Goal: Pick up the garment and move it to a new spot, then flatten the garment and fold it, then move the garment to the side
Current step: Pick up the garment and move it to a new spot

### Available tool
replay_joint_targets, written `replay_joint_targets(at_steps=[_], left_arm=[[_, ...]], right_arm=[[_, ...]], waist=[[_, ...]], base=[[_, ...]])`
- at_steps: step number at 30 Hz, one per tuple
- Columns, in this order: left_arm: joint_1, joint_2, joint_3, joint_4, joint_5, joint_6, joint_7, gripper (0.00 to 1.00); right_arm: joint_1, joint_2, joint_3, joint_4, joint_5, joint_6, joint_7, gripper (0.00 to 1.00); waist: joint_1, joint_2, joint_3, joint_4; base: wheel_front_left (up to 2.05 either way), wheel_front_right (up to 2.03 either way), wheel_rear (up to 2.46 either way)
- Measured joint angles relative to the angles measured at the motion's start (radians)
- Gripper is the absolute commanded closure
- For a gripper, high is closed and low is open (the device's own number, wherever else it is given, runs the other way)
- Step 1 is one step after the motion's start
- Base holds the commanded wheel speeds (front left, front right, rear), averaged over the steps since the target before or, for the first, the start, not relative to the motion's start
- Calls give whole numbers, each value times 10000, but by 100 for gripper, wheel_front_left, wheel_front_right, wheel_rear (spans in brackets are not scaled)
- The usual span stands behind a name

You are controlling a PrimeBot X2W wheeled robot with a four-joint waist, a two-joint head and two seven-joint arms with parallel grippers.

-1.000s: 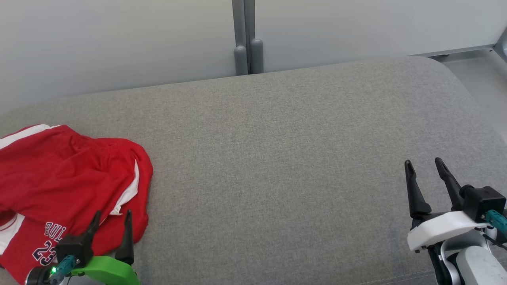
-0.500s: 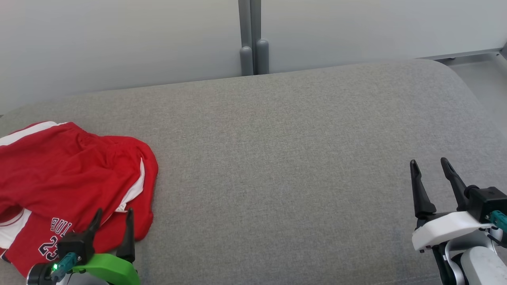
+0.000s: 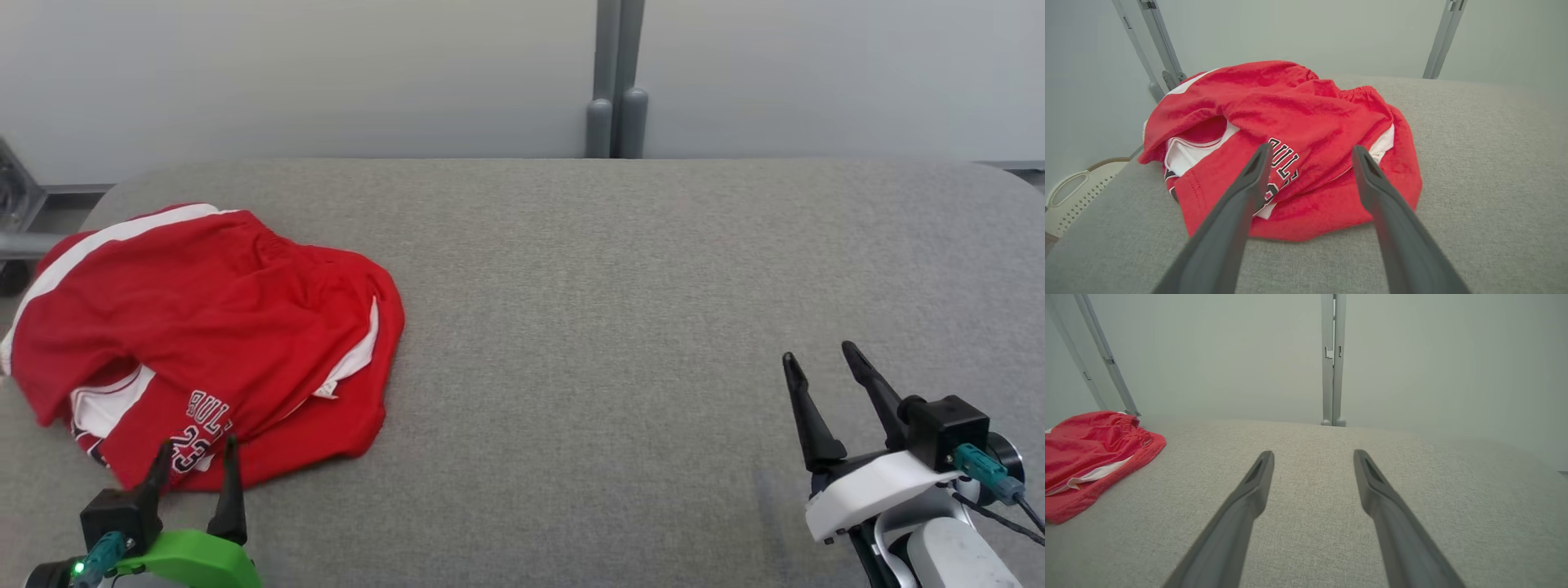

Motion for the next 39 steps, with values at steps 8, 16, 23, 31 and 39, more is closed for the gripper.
replay_joint_targets(at_steps=[8, 16, 23, 31, 39], left_arm=[[336, 35, 261, -15, -12, 73, 0, 0], [330, 50, 198, 48, 0, -104, 0, 0], [345, 199, 502, -21, -25, -105, 0, 0], [329, 142, 581, -146, -153, -207, 0, 0], [-785, -127, 652, 102, -1057, -508, 621, 0]], right_arm=[[-245, 130, 105, 182, -56, 125, 0, 0], [-42, 232, -211, 284, -92, 35, 0, 0], [-44, 374, -54, 341, -221, 111, 0, 0], [-43, 445, -104, 351, -320, 111, 0, 0], [-47, 445, -121, 238, -431, 117, 0, 0]], waist=[[0, 0, -115, 941], [0, 0, -250, 2021], [0, 0, -337, 2321], [0, 0, -177, 2053], [0, 0, 313, 1837]], base=[[0, 0, 0], [0, 0, 0], [0, 0, 0], [0, 0, 0], [0, 0, 0]])
